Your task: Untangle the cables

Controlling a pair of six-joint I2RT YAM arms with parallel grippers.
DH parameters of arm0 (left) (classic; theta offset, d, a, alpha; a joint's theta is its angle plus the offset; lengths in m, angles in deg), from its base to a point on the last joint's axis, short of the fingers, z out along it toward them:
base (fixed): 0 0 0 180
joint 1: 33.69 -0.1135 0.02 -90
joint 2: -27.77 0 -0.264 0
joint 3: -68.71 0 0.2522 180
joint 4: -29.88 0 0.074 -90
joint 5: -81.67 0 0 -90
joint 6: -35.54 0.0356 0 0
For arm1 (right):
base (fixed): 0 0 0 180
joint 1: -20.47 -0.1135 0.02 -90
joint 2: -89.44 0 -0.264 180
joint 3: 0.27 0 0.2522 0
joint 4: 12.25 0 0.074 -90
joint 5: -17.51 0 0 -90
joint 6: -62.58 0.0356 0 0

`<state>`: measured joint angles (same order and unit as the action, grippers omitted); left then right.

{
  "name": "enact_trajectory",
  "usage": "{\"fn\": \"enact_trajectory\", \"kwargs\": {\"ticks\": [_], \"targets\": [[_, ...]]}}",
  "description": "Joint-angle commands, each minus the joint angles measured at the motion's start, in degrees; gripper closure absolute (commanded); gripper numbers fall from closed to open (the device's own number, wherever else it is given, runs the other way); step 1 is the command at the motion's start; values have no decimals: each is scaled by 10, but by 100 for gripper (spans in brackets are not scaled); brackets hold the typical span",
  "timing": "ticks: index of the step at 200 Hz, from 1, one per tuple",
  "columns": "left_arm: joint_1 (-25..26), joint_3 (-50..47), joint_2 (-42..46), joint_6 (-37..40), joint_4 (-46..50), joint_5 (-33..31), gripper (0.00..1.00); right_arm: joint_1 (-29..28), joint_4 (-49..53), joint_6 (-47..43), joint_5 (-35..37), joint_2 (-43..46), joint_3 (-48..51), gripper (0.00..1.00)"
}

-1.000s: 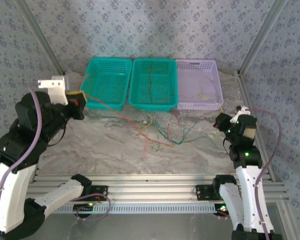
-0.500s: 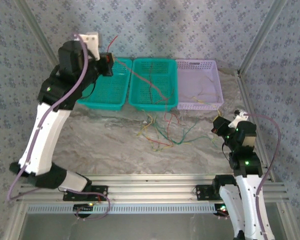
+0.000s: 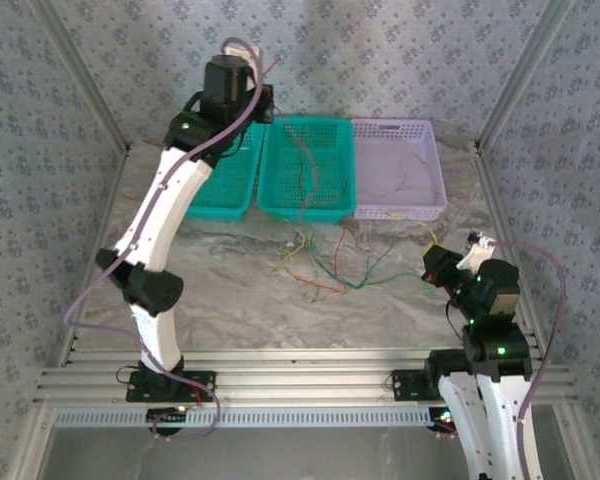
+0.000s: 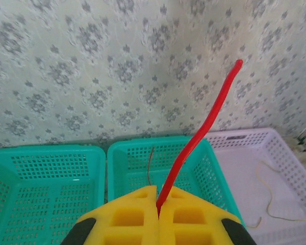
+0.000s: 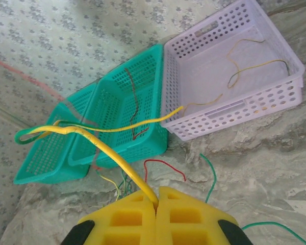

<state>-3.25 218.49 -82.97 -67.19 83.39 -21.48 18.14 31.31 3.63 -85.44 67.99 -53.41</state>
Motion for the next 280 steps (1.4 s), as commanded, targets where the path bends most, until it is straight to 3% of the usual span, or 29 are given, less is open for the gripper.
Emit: {"fn": "enact_trajectory", "kwargs": {"ticks": [1,34,126,195,280], "targets": [[10,70,-47,22,-24,-33,100,-10,20,-9,-20,13,-12,100],[19,190,-154,42,31,-69,100,-18,30,-20,-26,26,-10,100],[24,206,-239,54,-5,-148,100,-39,35,-35,-36,32,-10,100],[48,263,-213,55,-37,-160,100,-41,37,-36,-30,42,-2,100],[59,240,-193,107,-61,-189,100,-42,31,-27,-35,46,9,100]]}}
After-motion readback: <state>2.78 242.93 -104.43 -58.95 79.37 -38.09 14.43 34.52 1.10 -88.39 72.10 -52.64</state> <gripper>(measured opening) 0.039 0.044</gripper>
